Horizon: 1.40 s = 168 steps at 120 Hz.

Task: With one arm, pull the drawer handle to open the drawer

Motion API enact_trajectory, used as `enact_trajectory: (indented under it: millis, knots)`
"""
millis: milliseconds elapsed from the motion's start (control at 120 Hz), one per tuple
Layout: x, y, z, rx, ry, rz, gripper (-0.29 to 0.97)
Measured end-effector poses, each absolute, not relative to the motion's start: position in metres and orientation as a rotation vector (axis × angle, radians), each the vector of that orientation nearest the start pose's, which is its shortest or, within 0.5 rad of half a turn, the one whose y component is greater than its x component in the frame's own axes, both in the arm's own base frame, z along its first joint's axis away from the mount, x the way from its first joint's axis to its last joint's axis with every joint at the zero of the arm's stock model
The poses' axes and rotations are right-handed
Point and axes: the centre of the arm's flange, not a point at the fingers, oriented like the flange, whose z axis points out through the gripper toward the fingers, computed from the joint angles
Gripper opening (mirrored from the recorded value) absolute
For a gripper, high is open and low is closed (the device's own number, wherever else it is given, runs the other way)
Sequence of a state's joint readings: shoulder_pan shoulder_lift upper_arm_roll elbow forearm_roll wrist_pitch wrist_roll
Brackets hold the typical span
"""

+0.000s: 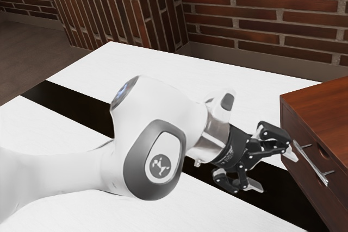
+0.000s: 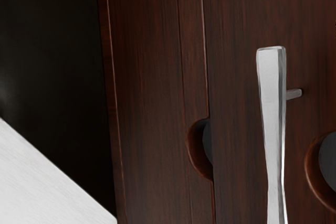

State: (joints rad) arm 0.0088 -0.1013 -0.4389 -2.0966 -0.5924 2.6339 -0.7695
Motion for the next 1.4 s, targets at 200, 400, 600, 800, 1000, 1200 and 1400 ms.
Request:
enact_trajectory:
  millis: [200,400,600,800,1000,1200,1400]
  knots:
    - [0.542,-0.233,0.551,2.270,0.912,0.396,0.68]
    - [0.547,-0.232,0.546,2.248,0.978,0.371,0.68]
    - [0.550,-0.248,0.521,2.249,1.017,0.300,0.68]
    - [0.552,-0.260,0.510,2.240,1.036,0.271,0.68]
    - [0.559,-0.260,0.501,2.221,1.067,0.262,0.68]
    - [0.562,-0.246,0.508,2.198,1.104,0.288,0.68]
    - [0.563,-0.244,0.504,2.194,1.123,0.279,0.68]
